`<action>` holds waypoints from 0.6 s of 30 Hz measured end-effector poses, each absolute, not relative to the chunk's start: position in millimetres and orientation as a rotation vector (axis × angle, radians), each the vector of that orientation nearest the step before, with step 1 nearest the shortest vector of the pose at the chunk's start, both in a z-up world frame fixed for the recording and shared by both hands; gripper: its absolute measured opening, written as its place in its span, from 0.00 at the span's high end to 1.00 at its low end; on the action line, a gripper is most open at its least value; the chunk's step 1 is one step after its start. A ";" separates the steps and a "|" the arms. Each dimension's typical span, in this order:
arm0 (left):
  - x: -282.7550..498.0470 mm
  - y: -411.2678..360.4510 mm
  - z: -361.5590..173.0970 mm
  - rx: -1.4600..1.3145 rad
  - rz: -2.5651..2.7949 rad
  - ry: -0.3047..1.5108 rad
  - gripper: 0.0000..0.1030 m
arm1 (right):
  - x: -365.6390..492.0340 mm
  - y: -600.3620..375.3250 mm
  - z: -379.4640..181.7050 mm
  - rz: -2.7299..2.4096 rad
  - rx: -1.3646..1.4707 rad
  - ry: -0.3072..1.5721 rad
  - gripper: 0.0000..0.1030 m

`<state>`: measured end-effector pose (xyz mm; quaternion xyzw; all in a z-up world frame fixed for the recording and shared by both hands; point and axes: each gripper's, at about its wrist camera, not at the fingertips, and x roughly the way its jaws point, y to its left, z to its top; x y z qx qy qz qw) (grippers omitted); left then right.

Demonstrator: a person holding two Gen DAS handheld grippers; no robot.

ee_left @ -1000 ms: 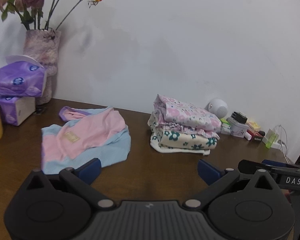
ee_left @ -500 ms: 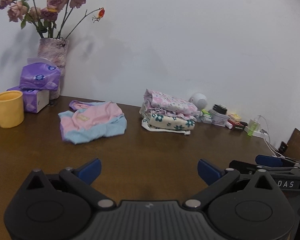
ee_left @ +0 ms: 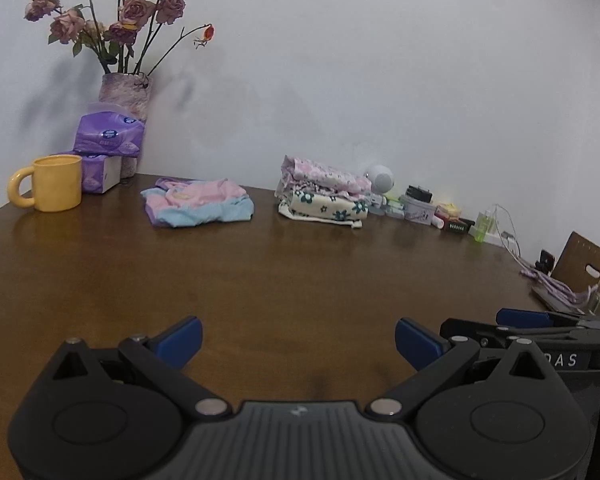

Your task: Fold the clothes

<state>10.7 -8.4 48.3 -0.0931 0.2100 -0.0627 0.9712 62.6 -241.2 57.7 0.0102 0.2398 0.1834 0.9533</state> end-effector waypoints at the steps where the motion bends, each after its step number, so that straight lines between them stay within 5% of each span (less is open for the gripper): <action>1: 6.2 -9.5 46.1 -0.182 -0.124 0.421 0.00 | 58.5 -241.1 54.6 0.374 0.024 0.492 0.00; 18: -28.8 -20.7 29.3 -0.057 0.017 0.332 0.00 | 32.7 -229.9 32.7 0.377 0.030 0.487 0.00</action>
